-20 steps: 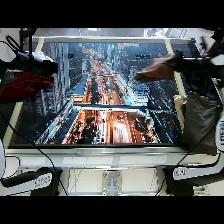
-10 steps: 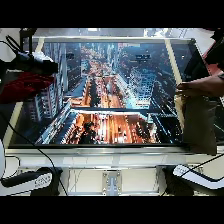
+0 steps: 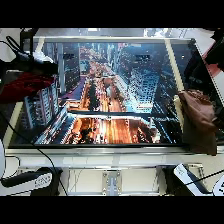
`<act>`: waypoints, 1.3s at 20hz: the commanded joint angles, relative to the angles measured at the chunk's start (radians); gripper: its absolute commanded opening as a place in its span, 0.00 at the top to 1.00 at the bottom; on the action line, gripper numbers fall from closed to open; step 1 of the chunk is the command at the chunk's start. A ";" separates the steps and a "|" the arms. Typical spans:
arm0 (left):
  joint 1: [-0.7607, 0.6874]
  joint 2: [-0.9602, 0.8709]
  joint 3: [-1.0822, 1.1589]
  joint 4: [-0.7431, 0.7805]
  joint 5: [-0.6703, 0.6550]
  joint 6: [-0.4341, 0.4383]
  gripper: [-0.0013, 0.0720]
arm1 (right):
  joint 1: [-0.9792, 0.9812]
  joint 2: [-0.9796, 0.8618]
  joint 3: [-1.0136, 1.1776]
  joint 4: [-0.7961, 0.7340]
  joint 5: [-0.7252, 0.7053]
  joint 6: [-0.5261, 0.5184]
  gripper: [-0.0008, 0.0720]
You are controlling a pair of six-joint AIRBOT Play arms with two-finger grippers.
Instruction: Fold the shirts.
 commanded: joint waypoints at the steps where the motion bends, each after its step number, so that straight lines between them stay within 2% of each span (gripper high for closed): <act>1: 0.000 0.000 0.000 0.000 -0.008 0.000 0.96 | -0.005 0.029 -0.182 -0.127 0.003 0.022 0.96; 2: 0.000 0.000 0.000 0.000 -0.007 0.000 0.96 | -0.005 0.031 -0.174 -0.137 0.020 0.047 0.91; 3: 0.000 0.000 0.000 0.000 -0.007 0.000 0.96 | -0.005 0.038 -0.148 -0.132 0.035 0.056 0.65; 4: 0.000 0.000 0.000 0.000 -0.007 0.000 0.96 | -0.005 0.053 -0.097 -0.110 0.050 0.056 0.33; 5: 0.000 0.000 0.000 -0.001 -0.007 0.000 0.96 | -0.005 0.071 -0.032 -0.092 0.067 0.056 0.13; 6: 0.000 0.000 0.000 -0.001 -0.007 0.000 0.97 | -0.005 0.092 0.052 -0.073 0.074 0.063 0.10; 7: 0.000 0.000 0.000 -0.001 -0.007 0.000 0.96 | -0.004 0.113 0.129 -0.037 0.066 0.084 0.10; 9: 0.000 0.000 0.000 -0.008 -0.007 0.000 0.96 | 0.006 0.146 0.243 0.210 0.000 0.077 0.13; 11: -0.001 0.000 0.000 -0.014 -0.007 0.000 0.96 | 0.096 0.152 0.267 0.557 -0.090 -0.066 0.15; 13: -0.001 0.000 0.000 -0.047 -0.007 0.000 0.96 | 0.266 0.133 0.267 0.684 -0.204 -0.169 0.19; 14: -0.001 0.000 0.000 -0.058 -0.007 0.000 0.96 | 0.380 0.115 0.267 0.675 -0.268 -0.217 0.33; 15: -0.001 0.000 0.000 -0.061 -0.007 0.000 0.96 | 0.488 0.091 0.267 0.650 -0.330 -0.260 0.61; 16: -0.001 0.000 0.000 -0.061 -0.008 0.000 0.96 | 0.577 0.065 0.267 0.621 -0.377 -0.280 0.96; 20: -0.001 0.000 0.000 -0.061 -0.009 -0.001 0.97 | 0.755 -0.047 0.267 0.550 -0.454 -0.279 0.96; 23: -0.001 0.000 0.000 -0.060 -0.083 -0.072 0.96 | 0.758 -0.086 0.267 0.546 -0.414 -0.276 0.96; 26: -0.001 0.000 0.000 -0.060 -0.108 -0.071 0.96 | 0.758 -0.086 0.267 0.537 -0.374 -0.275 0.96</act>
